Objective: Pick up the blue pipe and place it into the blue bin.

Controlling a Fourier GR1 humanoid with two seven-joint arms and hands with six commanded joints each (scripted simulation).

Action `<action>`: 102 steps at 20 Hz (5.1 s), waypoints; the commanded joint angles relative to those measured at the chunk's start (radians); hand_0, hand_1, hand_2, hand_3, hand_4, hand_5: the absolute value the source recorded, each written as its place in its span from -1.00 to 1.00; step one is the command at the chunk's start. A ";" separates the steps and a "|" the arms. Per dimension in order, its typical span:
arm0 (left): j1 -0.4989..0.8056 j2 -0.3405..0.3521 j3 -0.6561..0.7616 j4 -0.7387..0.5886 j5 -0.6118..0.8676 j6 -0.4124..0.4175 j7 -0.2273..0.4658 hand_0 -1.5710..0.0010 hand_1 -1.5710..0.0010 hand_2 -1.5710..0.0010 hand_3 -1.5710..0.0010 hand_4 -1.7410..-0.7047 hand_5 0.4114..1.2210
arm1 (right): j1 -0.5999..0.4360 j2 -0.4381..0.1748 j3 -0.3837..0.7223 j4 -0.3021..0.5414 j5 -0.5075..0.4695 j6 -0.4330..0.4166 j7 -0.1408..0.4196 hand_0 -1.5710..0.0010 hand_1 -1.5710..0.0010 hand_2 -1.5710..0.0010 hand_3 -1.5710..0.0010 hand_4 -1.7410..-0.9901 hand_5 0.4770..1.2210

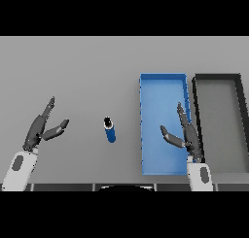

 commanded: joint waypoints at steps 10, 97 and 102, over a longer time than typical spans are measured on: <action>0.008 0.051 -0.110 -0.093 0.012 -0.187 0.037 1.00 1.00 1.00 1.00 0.35 -0.70 | -0.014 -0.021 0.005 -0.003 0.002 0.021 -0.018 1.00 1.00 1.00 1.00 0.37 -0.66; -0.294 -0.415 -0.359 -0.034 -0.059 -0.203 0.049 -1.00 -1.00 -1.00 -0.89 -0.98 1.00 | -0.542 -0.174 0.246 -0.175 -0.443 0.541 0.319 1.00 1.00 1.00 1.00 0.30 -0.84; -0.292 -0.417 -0.348 -0.021 -0.042 -0.233 0.067 -1.00 -1.00 -1.00 -0.93 -0.98 1.00 | -0.626 -0.120 0.267 -0.099 -0.433 0.537 0.373 1.00 1.00 1.00 1.00 0.38 -0.90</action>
